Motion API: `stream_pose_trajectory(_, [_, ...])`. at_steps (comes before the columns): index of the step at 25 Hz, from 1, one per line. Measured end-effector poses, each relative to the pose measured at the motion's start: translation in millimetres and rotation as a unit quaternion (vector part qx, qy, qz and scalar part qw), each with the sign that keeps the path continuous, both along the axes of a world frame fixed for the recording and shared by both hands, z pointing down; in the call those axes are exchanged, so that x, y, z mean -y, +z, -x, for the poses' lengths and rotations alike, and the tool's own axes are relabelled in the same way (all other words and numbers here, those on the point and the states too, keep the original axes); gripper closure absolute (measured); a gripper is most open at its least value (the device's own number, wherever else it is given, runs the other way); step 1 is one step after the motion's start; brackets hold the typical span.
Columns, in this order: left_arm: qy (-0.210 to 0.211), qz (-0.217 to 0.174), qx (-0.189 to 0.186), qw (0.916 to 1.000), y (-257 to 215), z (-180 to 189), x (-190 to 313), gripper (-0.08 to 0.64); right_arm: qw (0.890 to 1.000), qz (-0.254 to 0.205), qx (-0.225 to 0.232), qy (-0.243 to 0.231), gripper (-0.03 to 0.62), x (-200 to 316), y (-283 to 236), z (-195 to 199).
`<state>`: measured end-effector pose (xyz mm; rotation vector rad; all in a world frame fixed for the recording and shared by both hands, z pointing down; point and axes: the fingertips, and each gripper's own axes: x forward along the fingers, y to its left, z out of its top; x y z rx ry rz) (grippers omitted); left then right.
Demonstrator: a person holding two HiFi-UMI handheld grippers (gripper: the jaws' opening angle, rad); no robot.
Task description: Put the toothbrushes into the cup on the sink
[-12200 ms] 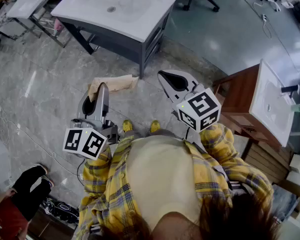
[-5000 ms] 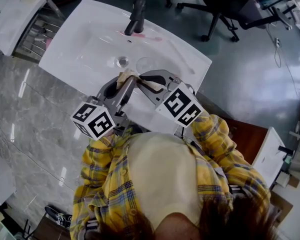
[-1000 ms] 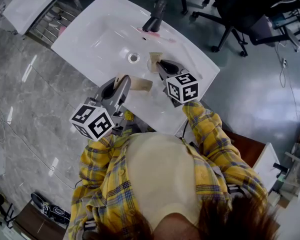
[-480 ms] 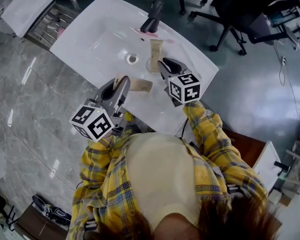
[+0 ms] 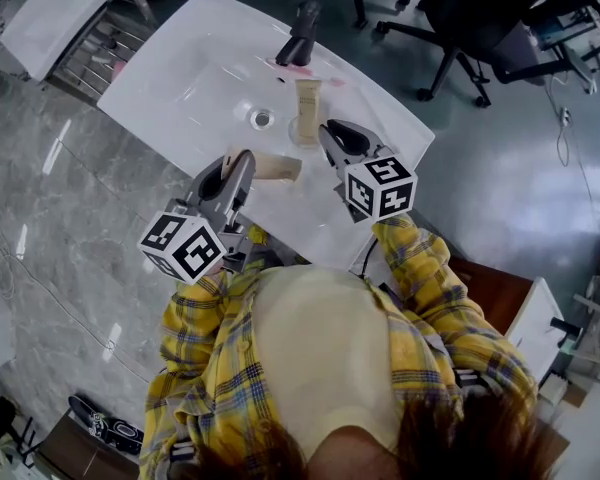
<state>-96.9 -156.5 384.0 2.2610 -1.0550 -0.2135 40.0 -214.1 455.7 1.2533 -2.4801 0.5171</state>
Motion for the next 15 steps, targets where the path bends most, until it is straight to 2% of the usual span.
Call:
stream_pose_trajectory(8, [0.004, -0.008, 0.002, 1.0000, -3.3, -6.9, 10.5, 0.532, 1.000, -0.006, 0.018, -0.019, 0.542, -24.1, -23.8, 1.9])
stream_pose_trajectory(15, [0.021, -0.012, 0.009, 0.9997, -4.6, -19.9, 20.0, 0.532, 0.996, -0.029, 0.022, -0.080, 0.541, -45.9, -45.0, 19.7])
